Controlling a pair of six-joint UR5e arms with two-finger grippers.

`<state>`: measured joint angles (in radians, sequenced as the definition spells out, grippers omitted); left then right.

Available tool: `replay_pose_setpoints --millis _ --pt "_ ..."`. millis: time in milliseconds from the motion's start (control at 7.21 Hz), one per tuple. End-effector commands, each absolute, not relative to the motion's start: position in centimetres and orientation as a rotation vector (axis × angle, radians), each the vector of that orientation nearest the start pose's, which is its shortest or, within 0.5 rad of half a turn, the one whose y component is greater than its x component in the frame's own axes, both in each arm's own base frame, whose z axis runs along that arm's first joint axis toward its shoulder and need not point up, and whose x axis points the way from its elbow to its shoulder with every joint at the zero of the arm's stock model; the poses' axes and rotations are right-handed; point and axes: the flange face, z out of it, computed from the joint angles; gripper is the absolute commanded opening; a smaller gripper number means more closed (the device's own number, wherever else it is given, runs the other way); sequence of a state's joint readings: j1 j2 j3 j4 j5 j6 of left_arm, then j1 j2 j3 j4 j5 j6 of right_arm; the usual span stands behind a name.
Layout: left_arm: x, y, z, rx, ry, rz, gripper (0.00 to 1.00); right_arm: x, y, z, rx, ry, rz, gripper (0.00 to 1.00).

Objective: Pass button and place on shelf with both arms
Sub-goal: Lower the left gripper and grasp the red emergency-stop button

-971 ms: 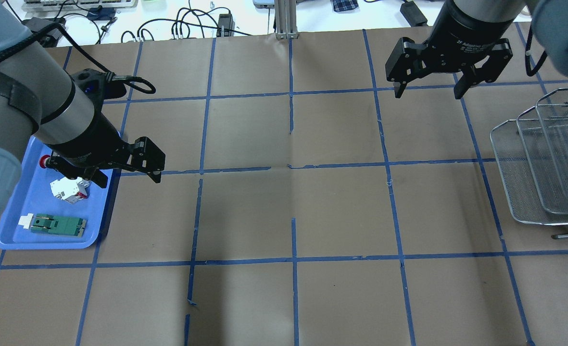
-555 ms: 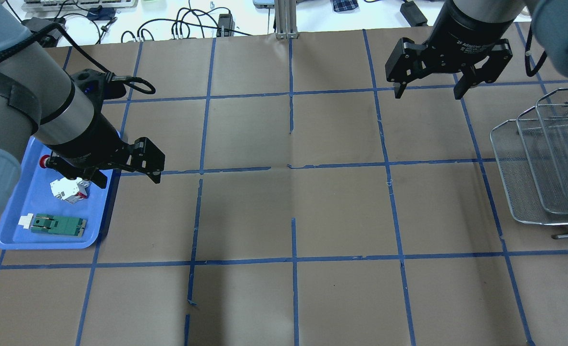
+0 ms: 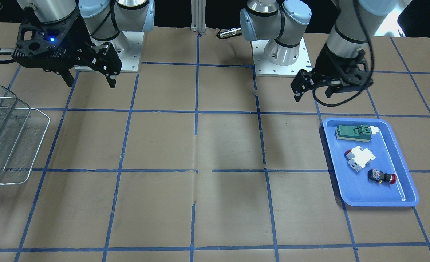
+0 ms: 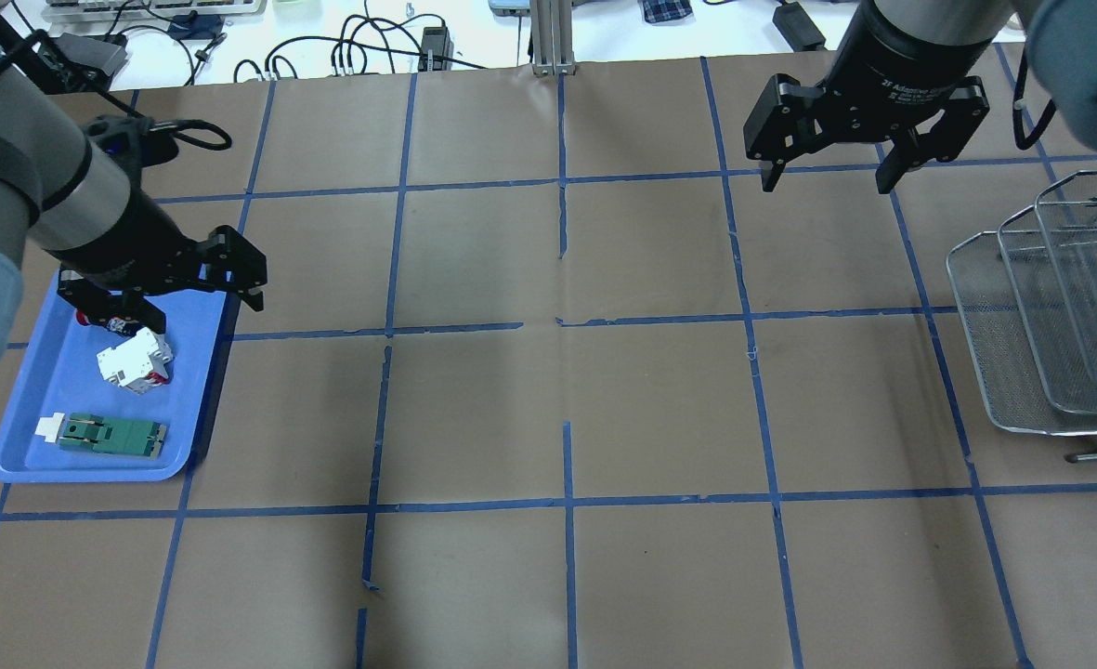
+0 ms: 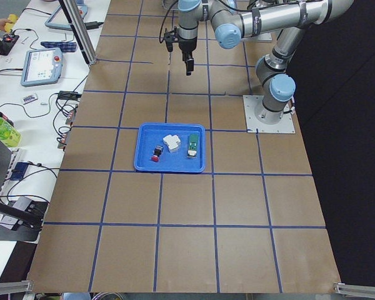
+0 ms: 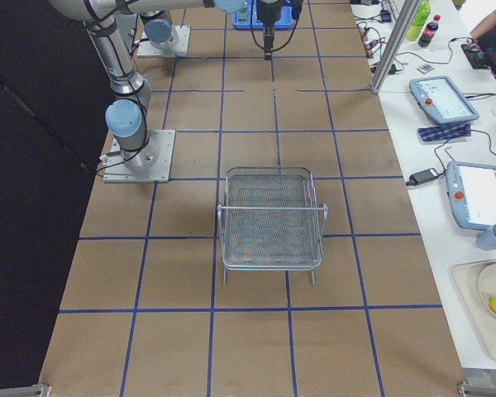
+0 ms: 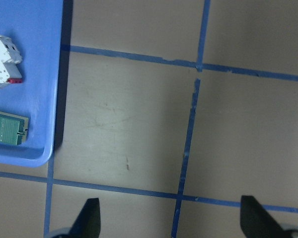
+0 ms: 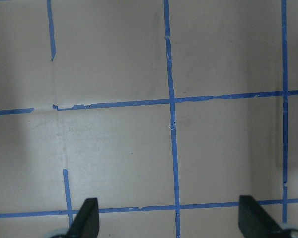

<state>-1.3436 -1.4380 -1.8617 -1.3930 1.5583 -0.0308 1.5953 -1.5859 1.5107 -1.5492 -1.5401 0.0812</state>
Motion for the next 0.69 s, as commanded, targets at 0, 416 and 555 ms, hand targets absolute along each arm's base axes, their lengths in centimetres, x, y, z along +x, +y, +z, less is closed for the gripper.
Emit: replay_pose_setpoints --millis 0,416,555 --pt "3.9 -46.2 41.6 -0.69 3.079 -0.016 1.0 14.8 -48.7 52.2 0.087 3.106 -0.078 1.0" --pt "13.9 -47.2 39.2 -1.1 2.977 -0.016 1.0 14.8 -48.7 52.2 0.087 3.106 -0.078 1.0" --pt "16.7 -48.7 38.8 -1.29 2.968 -0.059 1.0 14.8 -48.6 52.1 0.087 3.106 -0.076 1.0"
